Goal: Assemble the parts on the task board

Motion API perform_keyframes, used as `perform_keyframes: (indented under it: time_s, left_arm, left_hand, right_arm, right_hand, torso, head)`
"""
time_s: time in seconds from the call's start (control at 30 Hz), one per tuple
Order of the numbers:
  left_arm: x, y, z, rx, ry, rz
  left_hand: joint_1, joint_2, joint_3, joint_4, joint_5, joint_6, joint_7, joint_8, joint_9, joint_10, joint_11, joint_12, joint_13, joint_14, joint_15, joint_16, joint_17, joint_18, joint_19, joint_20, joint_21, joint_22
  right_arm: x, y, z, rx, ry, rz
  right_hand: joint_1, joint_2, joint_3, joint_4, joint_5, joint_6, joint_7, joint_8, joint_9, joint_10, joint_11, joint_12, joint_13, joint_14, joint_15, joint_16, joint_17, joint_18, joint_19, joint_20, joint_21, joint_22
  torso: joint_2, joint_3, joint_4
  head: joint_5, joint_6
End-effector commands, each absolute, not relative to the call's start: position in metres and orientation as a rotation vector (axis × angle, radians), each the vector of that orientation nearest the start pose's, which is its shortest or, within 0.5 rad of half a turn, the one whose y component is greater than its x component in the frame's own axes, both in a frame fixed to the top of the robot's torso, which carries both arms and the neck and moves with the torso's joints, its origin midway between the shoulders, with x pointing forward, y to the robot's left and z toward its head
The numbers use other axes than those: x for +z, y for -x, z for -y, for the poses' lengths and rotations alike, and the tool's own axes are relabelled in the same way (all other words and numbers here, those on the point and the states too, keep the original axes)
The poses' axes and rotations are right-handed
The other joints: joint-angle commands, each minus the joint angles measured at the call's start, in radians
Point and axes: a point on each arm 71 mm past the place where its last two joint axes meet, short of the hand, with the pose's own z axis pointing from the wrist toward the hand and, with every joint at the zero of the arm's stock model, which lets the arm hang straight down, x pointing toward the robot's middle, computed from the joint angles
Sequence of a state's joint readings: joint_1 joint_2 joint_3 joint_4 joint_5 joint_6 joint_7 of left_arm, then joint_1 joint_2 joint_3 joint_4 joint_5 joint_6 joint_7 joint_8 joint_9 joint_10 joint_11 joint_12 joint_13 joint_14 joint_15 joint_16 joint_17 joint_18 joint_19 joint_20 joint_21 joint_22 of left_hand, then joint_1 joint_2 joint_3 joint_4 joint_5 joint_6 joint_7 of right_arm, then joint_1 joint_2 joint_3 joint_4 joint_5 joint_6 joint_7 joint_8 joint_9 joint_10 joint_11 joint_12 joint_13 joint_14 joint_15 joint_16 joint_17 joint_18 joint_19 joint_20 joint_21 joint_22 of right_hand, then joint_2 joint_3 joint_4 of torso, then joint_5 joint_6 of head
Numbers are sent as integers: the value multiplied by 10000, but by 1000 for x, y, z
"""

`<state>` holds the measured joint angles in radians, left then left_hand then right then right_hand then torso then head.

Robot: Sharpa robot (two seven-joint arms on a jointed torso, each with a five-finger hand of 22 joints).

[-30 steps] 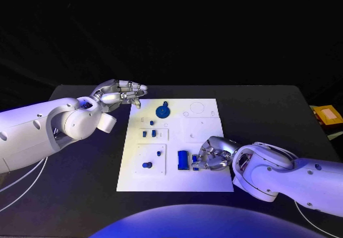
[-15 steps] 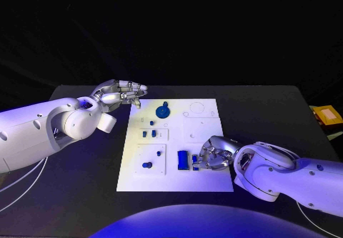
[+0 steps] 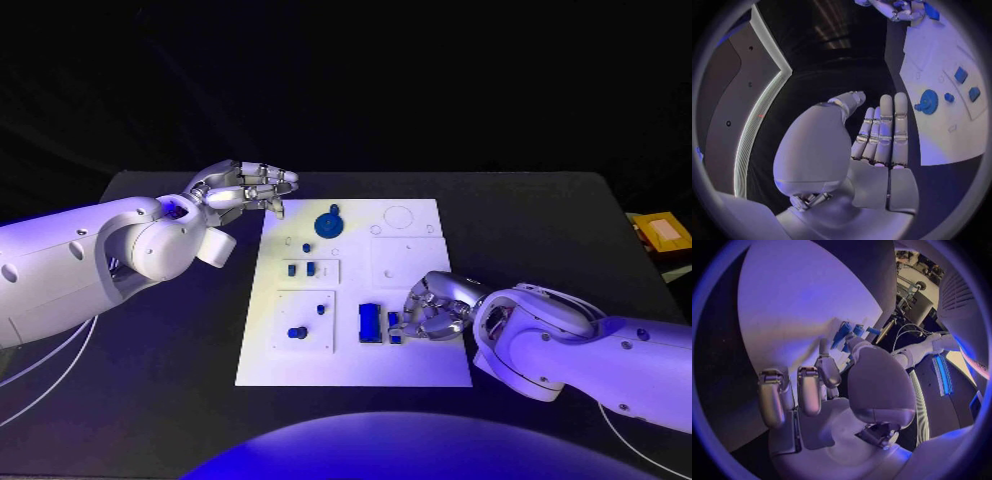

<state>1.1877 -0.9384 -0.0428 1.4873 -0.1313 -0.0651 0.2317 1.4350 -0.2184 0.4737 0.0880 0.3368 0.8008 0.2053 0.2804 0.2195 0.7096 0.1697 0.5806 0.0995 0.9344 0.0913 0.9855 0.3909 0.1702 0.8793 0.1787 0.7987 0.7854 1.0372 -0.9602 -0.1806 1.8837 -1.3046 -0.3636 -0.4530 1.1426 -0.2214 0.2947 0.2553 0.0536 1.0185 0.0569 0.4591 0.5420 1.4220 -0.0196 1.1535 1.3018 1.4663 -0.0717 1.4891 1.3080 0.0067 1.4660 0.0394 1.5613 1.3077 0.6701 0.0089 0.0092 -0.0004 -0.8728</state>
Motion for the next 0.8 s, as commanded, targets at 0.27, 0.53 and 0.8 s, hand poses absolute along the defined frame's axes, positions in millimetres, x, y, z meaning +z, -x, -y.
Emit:
perform_keyframes:
  time_s: [0.27,0.53,0.8]
  left_arm:
    - [-194,-484,-250,-15332,10341,-16949]
    - [-195,-484,-250,-15335,10340,-16958]
    - [-195,-484,-250,-15313,10348,-16956]
  left_hand:
    - [17,119,81,-21,38,-50,215,18,-16,-88,-7,52,-16,-47,-9,-5,-21,141,66,12,57,15]
    - [17,119,81,-21,38,-50,215,18,-16,-88,-7,52,-16,-47,-9,-5,-21,141,66,12,57,15]
    - [17,119,81,-21,38,-50,215,18,-16,-88,-7,52,-16,-47,-9,-5,-21,141,66,12,57,15]
  right_arm:
    - [-278,-358,171,6284,-810,-20948]
    - [-278,-360,171,6090,-600,-20709]
    - [-273,-360,172,6497,-819,-20187]
  right_hand:
    - [421,21,-209,10,-51,28,-3,2,22,55,26,39,43,769,-70,49,1301,-59,1033,-73,62,2621]
    - [630,34,-298,-15,-50,25,-9,7,26,62,20,49,56,770,-76,52,1308,-59,1033,-80,62,2621]
    - [391,166,-668,337,-47,42,1,15,25,66,30,32,54,766,-66,41,1294,-56,1027,-77,47,2617]
  torso:
    - [-10,1,-6]
    - [-14,-13,-9]
    - [-13,-11,2]
  head:
    - [-4,2]
    - [-33,2]
    - [-12,2]
